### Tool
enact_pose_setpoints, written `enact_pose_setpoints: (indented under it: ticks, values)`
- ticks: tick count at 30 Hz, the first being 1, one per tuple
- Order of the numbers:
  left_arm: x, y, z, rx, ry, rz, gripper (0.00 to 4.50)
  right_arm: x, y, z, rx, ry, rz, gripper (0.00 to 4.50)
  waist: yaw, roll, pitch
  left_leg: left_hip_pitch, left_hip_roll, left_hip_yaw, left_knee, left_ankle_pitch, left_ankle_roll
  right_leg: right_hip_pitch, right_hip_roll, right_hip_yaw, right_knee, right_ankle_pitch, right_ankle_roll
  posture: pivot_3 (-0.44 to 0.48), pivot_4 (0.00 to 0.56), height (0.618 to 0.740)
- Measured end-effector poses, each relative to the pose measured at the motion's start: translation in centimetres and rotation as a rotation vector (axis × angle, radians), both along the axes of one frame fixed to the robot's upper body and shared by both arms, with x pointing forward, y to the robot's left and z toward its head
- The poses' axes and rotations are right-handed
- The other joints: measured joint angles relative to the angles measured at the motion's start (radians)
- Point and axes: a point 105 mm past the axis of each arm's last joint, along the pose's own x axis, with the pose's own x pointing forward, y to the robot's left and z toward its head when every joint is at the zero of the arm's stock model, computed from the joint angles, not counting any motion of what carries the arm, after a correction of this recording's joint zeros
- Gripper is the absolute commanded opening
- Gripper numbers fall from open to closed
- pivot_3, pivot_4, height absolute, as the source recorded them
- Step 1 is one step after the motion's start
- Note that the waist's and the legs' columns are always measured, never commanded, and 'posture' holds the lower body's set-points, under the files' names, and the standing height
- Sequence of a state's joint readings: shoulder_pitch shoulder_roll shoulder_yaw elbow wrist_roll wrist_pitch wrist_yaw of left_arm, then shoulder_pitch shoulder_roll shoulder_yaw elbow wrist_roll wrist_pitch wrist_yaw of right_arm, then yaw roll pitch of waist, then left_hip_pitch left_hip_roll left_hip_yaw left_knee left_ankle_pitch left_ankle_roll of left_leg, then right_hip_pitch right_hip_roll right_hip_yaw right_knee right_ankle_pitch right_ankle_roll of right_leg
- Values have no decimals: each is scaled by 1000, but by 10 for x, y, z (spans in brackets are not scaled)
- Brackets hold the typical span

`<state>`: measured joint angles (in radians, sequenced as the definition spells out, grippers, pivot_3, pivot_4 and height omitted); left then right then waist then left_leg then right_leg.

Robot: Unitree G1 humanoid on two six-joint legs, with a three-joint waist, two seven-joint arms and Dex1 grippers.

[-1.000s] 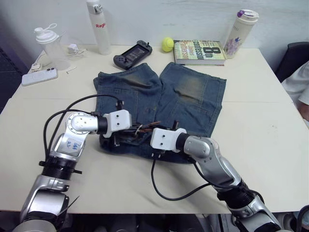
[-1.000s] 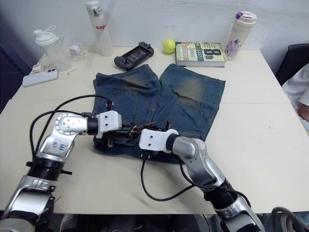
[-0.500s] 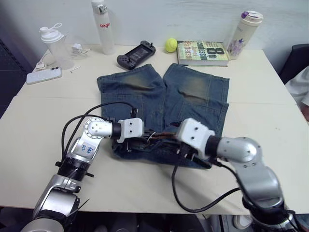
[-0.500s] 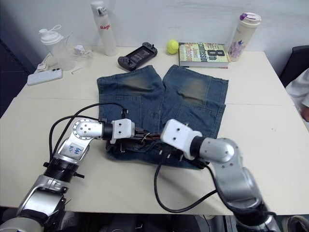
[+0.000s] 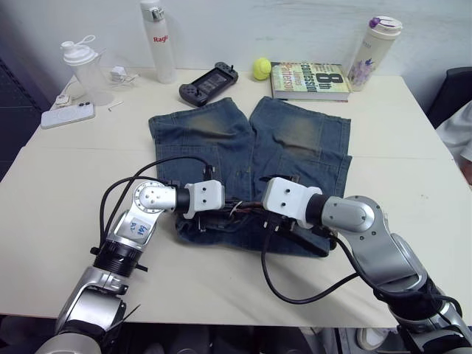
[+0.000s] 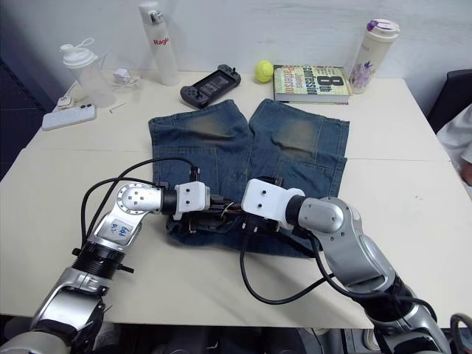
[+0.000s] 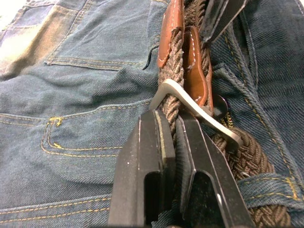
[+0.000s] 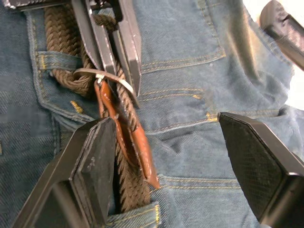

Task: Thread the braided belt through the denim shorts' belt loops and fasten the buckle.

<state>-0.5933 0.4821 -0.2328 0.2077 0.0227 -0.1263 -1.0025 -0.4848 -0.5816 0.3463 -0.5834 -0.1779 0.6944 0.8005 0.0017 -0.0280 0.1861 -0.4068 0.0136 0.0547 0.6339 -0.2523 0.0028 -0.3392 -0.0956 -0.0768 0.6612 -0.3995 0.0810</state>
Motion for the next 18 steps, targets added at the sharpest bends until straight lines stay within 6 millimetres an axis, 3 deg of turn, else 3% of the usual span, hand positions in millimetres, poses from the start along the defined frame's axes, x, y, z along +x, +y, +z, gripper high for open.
enact_pose_setpoints:
  ticks: [8,18]
  values:
    - [-6,0,-6,-84,36,46,0,3,-5,-4,38,27,-27,3699,0,0,0,0,0,0,0,0,0,1,0,0,0,0,0,0,150,740]
    - [-7,-8,-10,-251,159,125,0,1,-21,10,-2,-31,-28,3699,1,0,0,0,0,-1,0,0,0,1,0,0,-1,0,0,0,150,740]
